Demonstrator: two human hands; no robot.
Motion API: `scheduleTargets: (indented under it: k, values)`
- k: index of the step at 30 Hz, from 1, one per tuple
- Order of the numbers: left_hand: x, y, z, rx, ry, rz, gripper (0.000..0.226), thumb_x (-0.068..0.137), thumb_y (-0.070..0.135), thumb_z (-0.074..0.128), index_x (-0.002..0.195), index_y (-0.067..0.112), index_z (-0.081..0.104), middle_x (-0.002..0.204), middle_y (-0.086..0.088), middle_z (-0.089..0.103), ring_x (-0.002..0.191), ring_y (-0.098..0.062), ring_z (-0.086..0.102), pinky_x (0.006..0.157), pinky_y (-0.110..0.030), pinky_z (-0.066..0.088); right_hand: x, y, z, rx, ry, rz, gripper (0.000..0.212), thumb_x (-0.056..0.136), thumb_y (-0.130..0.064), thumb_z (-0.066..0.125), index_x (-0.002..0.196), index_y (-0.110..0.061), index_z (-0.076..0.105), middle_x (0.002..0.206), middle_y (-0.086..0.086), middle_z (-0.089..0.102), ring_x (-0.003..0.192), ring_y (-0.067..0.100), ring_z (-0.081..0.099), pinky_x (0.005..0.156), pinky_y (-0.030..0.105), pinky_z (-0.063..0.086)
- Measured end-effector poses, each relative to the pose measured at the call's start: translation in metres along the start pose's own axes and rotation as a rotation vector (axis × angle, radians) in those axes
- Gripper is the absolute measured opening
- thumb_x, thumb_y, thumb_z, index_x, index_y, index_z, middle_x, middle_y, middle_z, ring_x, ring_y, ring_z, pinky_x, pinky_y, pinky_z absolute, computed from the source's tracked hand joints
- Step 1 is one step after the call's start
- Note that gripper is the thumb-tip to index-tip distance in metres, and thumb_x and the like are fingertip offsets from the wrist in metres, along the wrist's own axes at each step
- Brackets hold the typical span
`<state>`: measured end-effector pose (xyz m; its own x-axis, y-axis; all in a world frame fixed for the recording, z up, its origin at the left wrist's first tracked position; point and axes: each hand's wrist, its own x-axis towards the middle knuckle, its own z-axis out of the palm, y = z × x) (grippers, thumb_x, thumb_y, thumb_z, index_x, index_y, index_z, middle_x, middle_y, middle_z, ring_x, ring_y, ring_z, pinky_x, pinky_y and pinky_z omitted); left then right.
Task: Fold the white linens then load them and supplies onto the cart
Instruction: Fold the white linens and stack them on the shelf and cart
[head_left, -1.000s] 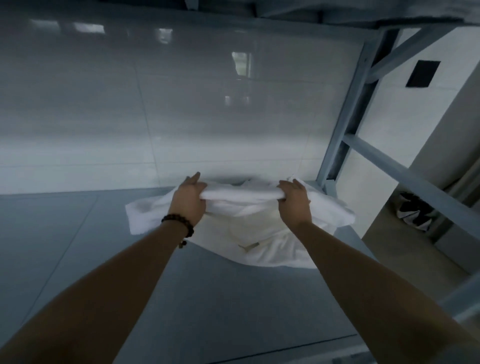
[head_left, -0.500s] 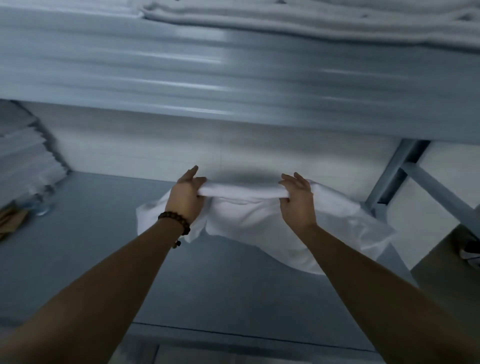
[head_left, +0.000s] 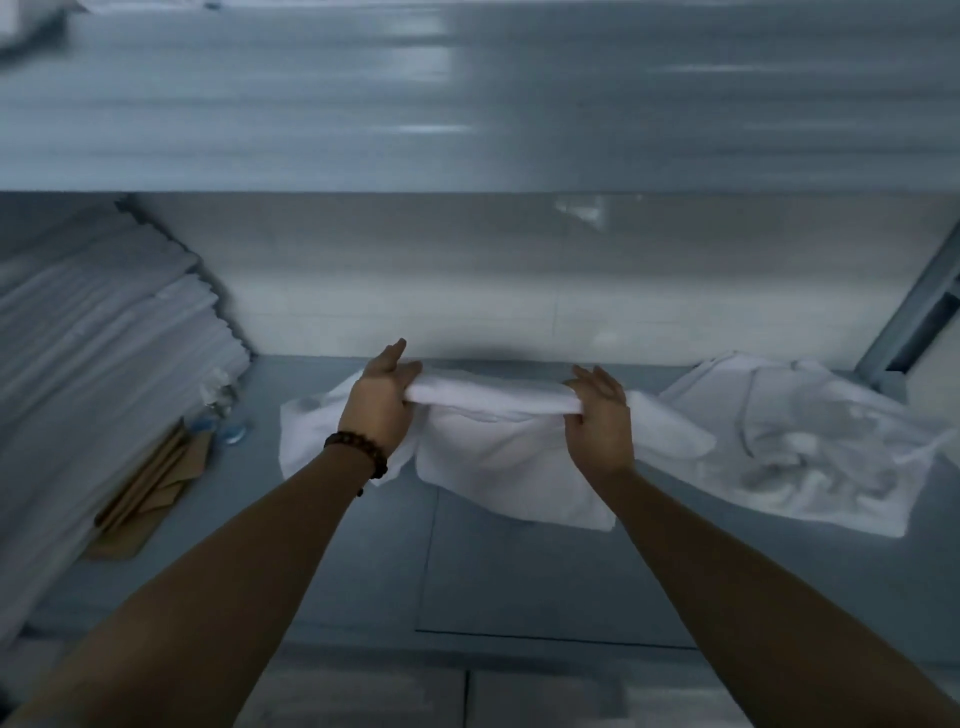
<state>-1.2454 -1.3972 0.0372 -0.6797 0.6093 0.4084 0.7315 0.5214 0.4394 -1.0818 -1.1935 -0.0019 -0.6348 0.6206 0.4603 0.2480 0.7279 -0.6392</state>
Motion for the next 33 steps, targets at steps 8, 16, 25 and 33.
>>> scheduleTargets:
  k: [8, 16, 25, 33]
  values:
    - [-0.059, -0.073, -0.001, 0.045, -0.190, 0.017, 0.050, 0.087, -0.008, 0.053, 0.136, 0.004, 0.051, 0.152, -0.019, 0.031, 0.141, -0.035, 0.028, 0.115, -0.038, 0.022, -0.080, -0.021, 0.062, -0.055, -0.074, 0.137, 0.045, 0.081, 0.014, 0.052, 0.122, -0.003, 0.062, 0.137, 0.013, 0.053, 0.136, 0.032, 0.035, 0.108, 0.061, 0.026]
    - [-0.126, -0.093, 0.026, 0.004, -0.279, 0.048, 0.052, 0.092, -0.009, 0.046, 0.141, 0.008, 0.043, 0.151, -0.023, 0.030, 0.143, -0.037, 0.022, 0.115, -0.035, 0.021, -0.132, -0.013, 0.059, -0.166, -0.197, 0.134, 0.050, 0.083, 0.009, 0.056, 0.130, -0.008, 0.057, 0.140, 0.014, 0.050, 0.137, 0.035, 0.033, 0.106, 0.063, 0.028]
    - [-0.184, -0.114, 0.060, 0.333, -0.705, -0.016, 0.109, 0.071, 0.073, 0.060, 0.151, 0.039, -0.006, 0.159, -0.006, -0.020, 0.143, -0.038, -0.019, 0.116, -0.055, 0.016, -0.177, 0.011, 0.064, -0.722, -0.691, 0.007, 0.098, 0.078, -0.064, 0.059, 0.149, -0.045, -0.006, 0.161, -0.002, -0.001, 0.148, 0.024, -0.009, 0.104, 0.073, -0.005]
    - [-0.180, -0.134, 0.091, 0.385, -0.845, -0.024, 0.109, 0.065, 0.084, 0.054, 0.147, 0.050, -0.009, 0.156, -0.007, -0.027, 0.143, -0.039, -0.020, 0.111, -0.063, 0.016, -0.188, 0.017, 0.099, -0.792, -0.772, -0.102, 0.087, 0.081, -0.078, 0.036, 0.145, -0.049, -0.015, 0.161, 0.002, -0.013, 0.146, 0.032, -0.015, 0.100, 0.069, -0.021]
